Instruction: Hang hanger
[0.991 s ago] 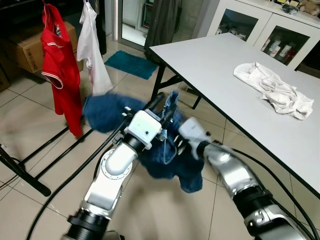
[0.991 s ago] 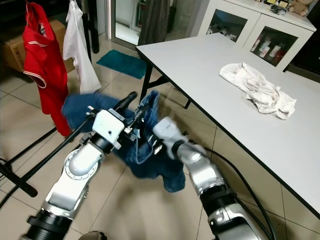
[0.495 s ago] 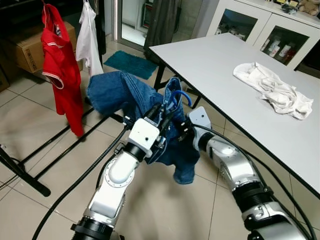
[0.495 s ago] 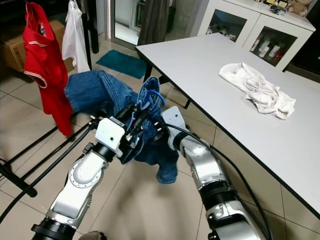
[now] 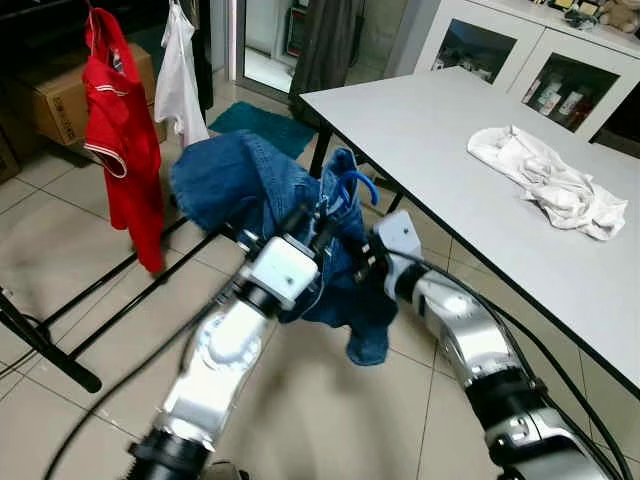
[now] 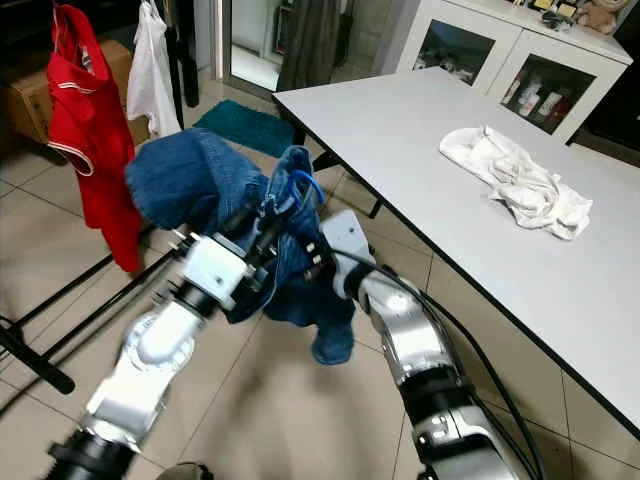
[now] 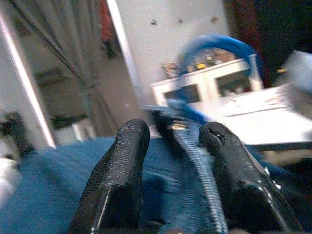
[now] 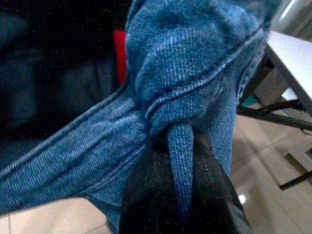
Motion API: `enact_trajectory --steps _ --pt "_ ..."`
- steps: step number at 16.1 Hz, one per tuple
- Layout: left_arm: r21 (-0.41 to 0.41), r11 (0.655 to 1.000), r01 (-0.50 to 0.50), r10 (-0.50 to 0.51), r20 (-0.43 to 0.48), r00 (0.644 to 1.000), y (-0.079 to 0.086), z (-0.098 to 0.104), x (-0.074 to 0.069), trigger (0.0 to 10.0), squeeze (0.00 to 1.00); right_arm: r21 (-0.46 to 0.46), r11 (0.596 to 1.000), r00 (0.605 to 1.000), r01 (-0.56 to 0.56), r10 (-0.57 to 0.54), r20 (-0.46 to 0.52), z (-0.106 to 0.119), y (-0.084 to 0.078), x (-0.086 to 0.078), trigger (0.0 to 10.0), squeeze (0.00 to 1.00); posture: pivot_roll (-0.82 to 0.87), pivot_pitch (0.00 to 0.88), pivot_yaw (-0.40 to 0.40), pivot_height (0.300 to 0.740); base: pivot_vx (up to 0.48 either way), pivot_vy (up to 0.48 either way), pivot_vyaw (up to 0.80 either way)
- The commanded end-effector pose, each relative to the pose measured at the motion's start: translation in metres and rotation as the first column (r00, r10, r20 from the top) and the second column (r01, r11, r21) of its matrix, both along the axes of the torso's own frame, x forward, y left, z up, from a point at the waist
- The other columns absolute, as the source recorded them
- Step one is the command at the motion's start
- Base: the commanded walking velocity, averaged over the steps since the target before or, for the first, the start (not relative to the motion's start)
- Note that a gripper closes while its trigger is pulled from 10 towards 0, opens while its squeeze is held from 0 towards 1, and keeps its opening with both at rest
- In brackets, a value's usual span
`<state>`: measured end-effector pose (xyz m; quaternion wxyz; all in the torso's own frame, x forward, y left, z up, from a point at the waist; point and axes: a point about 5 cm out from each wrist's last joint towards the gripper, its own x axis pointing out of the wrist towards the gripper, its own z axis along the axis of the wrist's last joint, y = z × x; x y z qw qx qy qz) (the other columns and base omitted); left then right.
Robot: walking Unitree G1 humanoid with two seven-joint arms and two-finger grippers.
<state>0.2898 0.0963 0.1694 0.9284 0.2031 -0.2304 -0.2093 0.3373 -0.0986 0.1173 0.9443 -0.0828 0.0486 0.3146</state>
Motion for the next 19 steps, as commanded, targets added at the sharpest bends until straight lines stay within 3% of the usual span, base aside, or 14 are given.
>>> enact_trajectory --steps 1,3,5,6,9,12,14,15,16,17,18,19 --pt "-0.023 0.999 -0.024 0.025 0.052 0.998 0.006 0.013 0.003 10.0 0.00 -0.005 1.000 0.999 0.021 -0.021 0.030 0.005 -0.009 0.001 0.0 0.00 0.18 0.068 -0.183 0.740 0.000 0.000 0.00" --pt "-0.018 0.999 -0.050 0.051 0.089 0.995 0.018 0.022 0.005 10.0 0.00 -0.001 0.999 0.999 0.042 -0.042 0.033 0.004 -0.010 0.001 0.0 0.00 0.17 0.070 -0.183 0.740 0.000 0.000 0.00" --pt "-0.143 0.988 -0.064 0.073 0.057 0.996 0.024 0.025 0.005 10.0 0.00 0.017 0.998 0.997 0.063 -0.064 0.048 0.004 -0.005 0.000 0.0 0.00 0.17 0.069 -0.184 0.740 0.000 0.000 0.00" --pt "-0.164 0.984 -0.066 0.074 0.045 0.996 0.024 0.025 0.005 10.0 0.00 0.024 0.998 0.996 0.065 -0.066 0.053 0.004 -0.004 0.000 0.0 0.00 0.17 0.070 -0.185 0.740 0.000 0.000 0.00" --pt "-0.189 0.982 -0.005 0.011 0.029 1.000 0.009 0.019 -0.004 10.0 1.00 0.114 0.990 0.990 0.087 -0.099 0.098 0.007 0.010 -0.008 0.0 0.00 0.17 0.070 -0.188 0.740 0.000 0.000 0.00" --pt "-0.179 0.983 0.033 -0.032 0.011 0.999 0.004 0.009 -0.018 10.0 1.00 0.193 0.977 0.982 0.089 -0.119 0.146 0.013 0.019 -0.014 0.0 0.00 0.18 0.073 -0.189 0.740 0.000 0.000 0.00" --pt "-0.125 0.992 0.016 -0.013 0.023 1.000 0.003 0.005 -0.023 10.0 0.99 0.226 0.968 0.974 0.110 -0.150 0.167 0.016 0.016 -0.014 0.0 0.00 0.18 0.077 -0.188 0.740 0.000 0.000 0.00" --pt "-0.095 0.995 0.012 -0.009 0.029 1.000 0.003 0.003 -0.024 10.0 0.13 0.236 0.965 0.972 0.119 -0.162 0.173 0.017 0.015 -0.014 0.0 0.00 0.19 0.077 -0.188 0.740 0.000 0.000 0.00" --pt "-0.043 0.998 -0.052 0.054 0.052 0.997 0.008 0.001 -0.025 10.0 0.00 0.266 0.955 0.962 0.131 -0.187 0.199 0.021 0.010 -0.013 0.0 0.00 0.19 0.077 -0.187 0.740 0.000 0.000 0.00" --pt "-0.019 0.995 -0.095 0.096 0.056 0.994 0.012 0.000 -0.024 10.0 0.80 0.262 0.956 0.959 0.129 -0.187 0.213 0.022 0.009 -0.014 0.0 0.00 0.19 0.076 -0.185 0.740 0.000 0.000 0.00" --pt "-0.019 0.995 -0.099 0.100 0.049 0.994 0.014 0.000 -0.023 10.0 1.00 0.254 0.959 0.959 0.127 -0.184 0.218 0.021 0.009 -0.014 0.0 0.00 0.19 0.076 -0.185 0.740 0.000 0.000 0.00" --pt "0.014 0.999 -0.046 0.046 0.026 0.999 0.013 0.000 -0.025 10.0 1.00 0.247 0.961 0.957 0.128 -0.185 0.224 0.019 0.007 -0.016 0.0 0.00 0.19 0.078 -0.185 0.740 0.000 0.000 0.00"
